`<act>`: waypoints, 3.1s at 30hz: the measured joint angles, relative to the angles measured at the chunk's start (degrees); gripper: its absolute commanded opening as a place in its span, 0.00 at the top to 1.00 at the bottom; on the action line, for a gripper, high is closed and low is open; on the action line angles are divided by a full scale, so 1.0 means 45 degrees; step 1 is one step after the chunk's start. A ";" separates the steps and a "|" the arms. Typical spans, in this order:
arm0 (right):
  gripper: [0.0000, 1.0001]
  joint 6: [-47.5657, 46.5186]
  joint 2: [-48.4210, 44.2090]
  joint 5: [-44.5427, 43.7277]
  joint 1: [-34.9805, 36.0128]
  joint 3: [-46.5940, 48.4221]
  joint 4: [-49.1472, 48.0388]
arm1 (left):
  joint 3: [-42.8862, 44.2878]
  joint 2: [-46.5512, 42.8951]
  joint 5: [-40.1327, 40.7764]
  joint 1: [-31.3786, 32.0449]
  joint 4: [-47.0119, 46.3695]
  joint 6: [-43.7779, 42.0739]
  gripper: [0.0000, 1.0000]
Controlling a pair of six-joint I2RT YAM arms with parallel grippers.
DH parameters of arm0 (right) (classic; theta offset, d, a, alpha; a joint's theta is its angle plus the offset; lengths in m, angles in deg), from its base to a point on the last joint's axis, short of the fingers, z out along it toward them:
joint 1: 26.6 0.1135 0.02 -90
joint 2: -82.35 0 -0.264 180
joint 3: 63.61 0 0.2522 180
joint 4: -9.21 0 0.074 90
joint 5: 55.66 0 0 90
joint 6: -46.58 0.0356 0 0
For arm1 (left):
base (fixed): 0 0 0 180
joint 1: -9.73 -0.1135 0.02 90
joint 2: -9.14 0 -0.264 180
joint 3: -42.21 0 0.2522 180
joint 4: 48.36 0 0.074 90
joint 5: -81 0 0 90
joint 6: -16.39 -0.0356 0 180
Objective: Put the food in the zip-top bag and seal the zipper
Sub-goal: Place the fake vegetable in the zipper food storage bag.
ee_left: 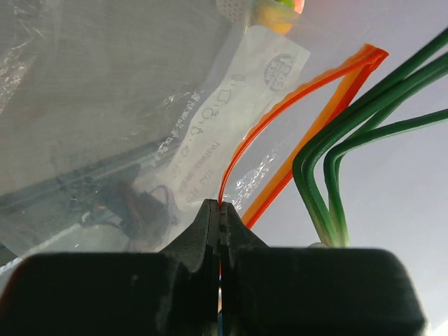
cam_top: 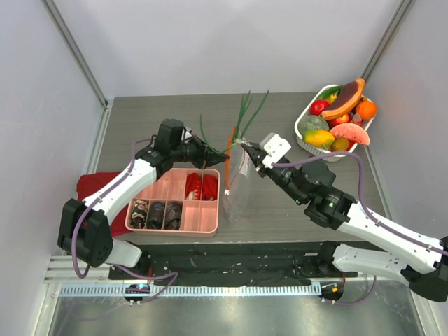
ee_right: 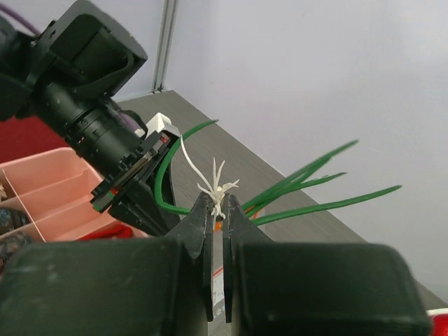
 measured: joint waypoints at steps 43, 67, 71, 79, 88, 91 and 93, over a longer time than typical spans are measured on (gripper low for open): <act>0.99 0.3662 0.0622 0.5110 -0.1666 0.1749 0.6319 | 0.0850 0.0107 0.0131 0.0345 0.0369 -0.0617 1.00; 0.99 0.6547 0.1972 0.6280 -0.4279 0.2443 0.7587 | 0.1287 0.0107 0.0112 0.0345 0.1608 -0.1613 1.00; 0.99 0.7087 0.1331 0.4969 -0.4493 0.2385 0.7383 | 0.1287 0.0107 0.0068 0.0335 0.1661 -0.1622 1.00; 0.99 0.6873 0.1977 0.3551 -0.4410 0.2385 0.7315 | 0.1307 0.0131 -0.0296 0.0335 0.1632 -0.1588 1.00; 0.99 0.3910 0.3177 0.2633 -0.2108 0.2380 0.7261 | 0.1336 0.0403 -0.0738 0.0432 0.1540 -0.1360 1.00; 0.99 0.2963 0.3517 0.2166 -0.1472 0.2390 0.7223 | 0.1336 0.0476 -0.0874 0.0481 0.1540 -0.1205 1.00; 0.99 0.2545 0.3876 0.1783 -0.1399 0.2433 0.7276 | 0.1336 0.0495 -0.0962 0.0481 0.1525 -0.1137 1.00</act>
